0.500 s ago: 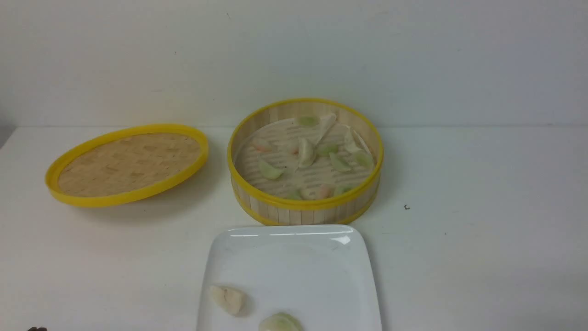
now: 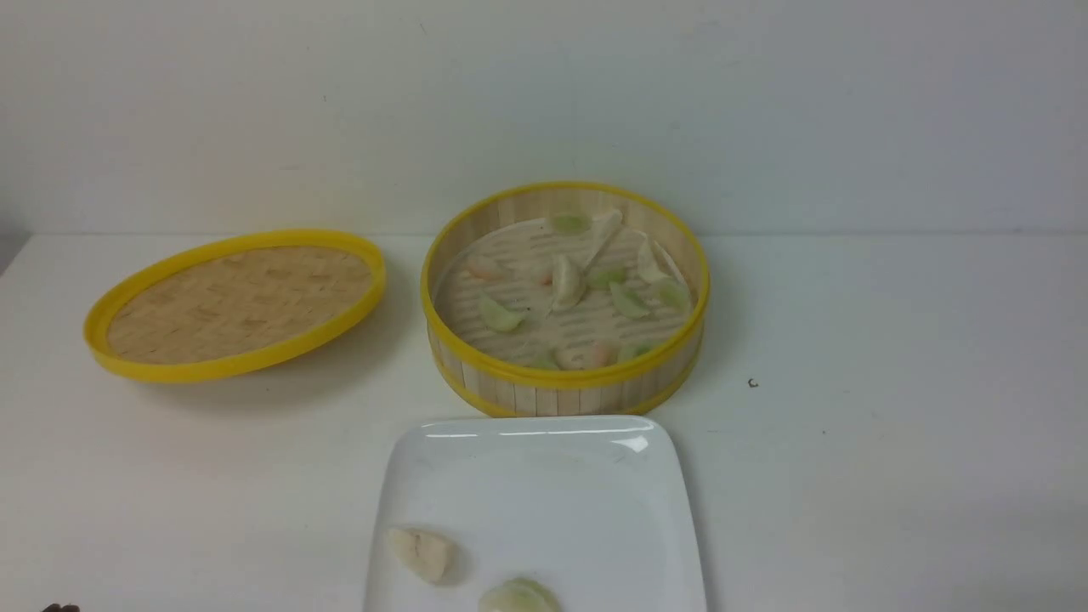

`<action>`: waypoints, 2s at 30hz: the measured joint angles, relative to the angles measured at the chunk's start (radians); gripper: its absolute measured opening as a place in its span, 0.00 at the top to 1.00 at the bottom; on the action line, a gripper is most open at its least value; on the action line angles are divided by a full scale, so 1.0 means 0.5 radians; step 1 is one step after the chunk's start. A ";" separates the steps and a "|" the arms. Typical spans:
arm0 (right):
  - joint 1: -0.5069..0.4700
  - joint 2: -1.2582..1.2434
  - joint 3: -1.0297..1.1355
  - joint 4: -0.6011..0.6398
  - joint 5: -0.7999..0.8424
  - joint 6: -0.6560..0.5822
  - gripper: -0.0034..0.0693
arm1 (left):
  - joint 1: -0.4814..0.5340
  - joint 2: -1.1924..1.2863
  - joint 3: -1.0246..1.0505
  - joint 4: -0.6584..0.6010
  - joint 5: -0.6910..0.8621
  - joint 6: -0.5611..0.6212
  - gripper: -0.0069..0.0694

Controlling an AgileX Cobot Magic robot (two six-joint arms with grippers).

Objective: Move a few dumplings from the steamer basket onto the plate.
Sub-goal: Use the left arm to grab a dumpling from the steamer

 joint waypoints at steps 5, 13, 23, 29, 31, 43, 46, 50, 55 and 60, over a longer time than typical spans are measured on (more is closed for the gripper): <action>0.000 0.000 0.000 0.000 0.000 0.000 0.97 | 0.000 0.000 0.000 0.047 -0.015 -0.008 0.92; 0.000 0.000 0.000 0.000 0.000 -0.001 0.97 | 0.000 0.000 0.005 -0.329 -0.879 -0.313 0.92; 0.000 0.000 0.000 0.000 0.000 -0.001 0.97 | 0.000 0.590 -0.902 -0.177 -0.629 -0.700 0.92; 0.000 0.000 0.000 0.000 0.000 -0.001 0.97 | 0.000 1.486 -1.698 -0.178 0.615 -0.515 0.92; 0.000 0.000 0.000 0.000 0.000 -0.001 0.97 | 0.000 1.853 -1.914 -0.270 0.890 -0.302 0.92; 0.000 0.000 0.000 0.000 0.000 -0.001 0.97 | -0.332 3.239 -2.775 -0.560 1.163 0.420 0.92; 0.000 0.000 0.000 0.000 0.000 -0.001 0.97 | -0.448 3.442 -2.986 -0.469 1.162 0.435 0.92; 0.000 0.000 0.000 0.000 0.000 -0.001 0.97 | -0.532 3.720 -3.251 -0.388 1.161 0.454 0.91; 0.000 0.000 0.000 0.000 0.000 -0.001 0.97 | -0.555 4.081 -3.587 -0.356 1.149 0.522 0.73; 0.000 0.000 0.000 0.000 0.000 -0.001 0.97 | -0.555 4.341 -3.782 -0.354 1.042 0.528 0.38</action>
